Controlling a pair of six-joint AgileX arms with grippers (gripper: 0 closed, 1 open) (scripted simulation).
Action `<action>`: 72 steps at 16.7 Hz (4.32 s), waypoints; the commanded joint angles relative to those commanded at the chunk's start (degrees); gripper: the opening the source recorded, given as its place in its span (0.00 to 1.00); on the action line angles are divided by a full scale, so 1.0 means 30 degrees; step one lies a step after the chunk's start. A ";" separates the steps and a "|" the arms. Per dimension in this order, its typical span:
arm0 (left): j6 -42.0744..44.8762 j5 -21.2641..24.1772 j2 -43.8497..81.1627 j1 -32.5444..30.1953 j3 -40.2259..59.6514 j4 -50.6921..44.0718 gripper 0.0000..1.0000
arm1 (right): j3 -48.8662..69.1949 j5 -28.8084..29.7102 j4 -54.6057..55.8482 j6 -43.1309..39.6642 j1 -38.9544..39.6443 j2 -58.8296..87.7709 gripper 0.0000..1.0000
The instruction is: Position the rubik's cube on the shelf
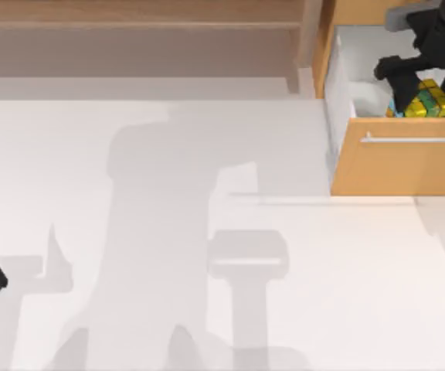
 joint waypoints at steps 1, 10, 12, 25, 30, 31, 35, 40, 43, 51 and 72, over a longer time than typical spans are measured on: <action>0.0000 0.0000 0.0000 0.0000 0.0000 0.0000 1.00 | 0.0000 0.0000 0.0000 0.0000 0.0000 0.0000 0.00; 0.0000 0.0000 0.0000 0.0000 0.0000 0.0000 1.00 | -0.2459 0.1065 0.1841 0.0012 0.1494 -0.4010 0.00; 0.0000 0.0000 0.0000 0.0000 0.0000 0.0000 1.00 | -0.3677 0.1575 0.3236 0.0091 0.2716 -0.5446 0.00; 0.0000 0.0000 0.0000 0.0000 0.0000 0.0000 1.00 | -1.3644 0.7331 2.2371 0.1054 1.0374 -0.8127 0.00; 0.0000 0.0000 0.0000 0.0000 0.0000 0.0000 1.00 | -1.6240 1.0563 3.2069 0.1085 1.1518 -0.6813 0.00; 0.0000 0.0000 0.0000 0.0000 0.0000 0.0000 1.00 | -1.6638 1.1193 3.3876 0.1065 1.1677 -0.6491 0.00; 0.0000 0.0000 0.0000 0.0000 0.0000 0.0000 1.00 | -1.7848 1.3444 4.0138 0.0949 1.2072 -0.5219 0.00; 0.0000 0.0000 0.0000 0.0000 0.0000 0.0000 1.00 | -1.8589 1.5134 4.4694 0.0834 1.2176 -0.4175 0.00; 0.0000 0.0000 0.0000 0.0000 0.0000 0.0000 1.00 | -1.8654 1.5305 4.5144 0.0823 1.2179 -0.4065 0.00; 0.0000 0.0000 0.0000 0.0000 0.0000 0.0000 1.00 | -1.7304 1.5182 4.5902 0.0812 1.1850 -0.3563 0.00; 0.0000 0.0000 0.0000 0.0000 0.0000 0.0000 1.00 | -0.9274 1.2834 4.0235 0.1159 0.9645 0.0600 0.23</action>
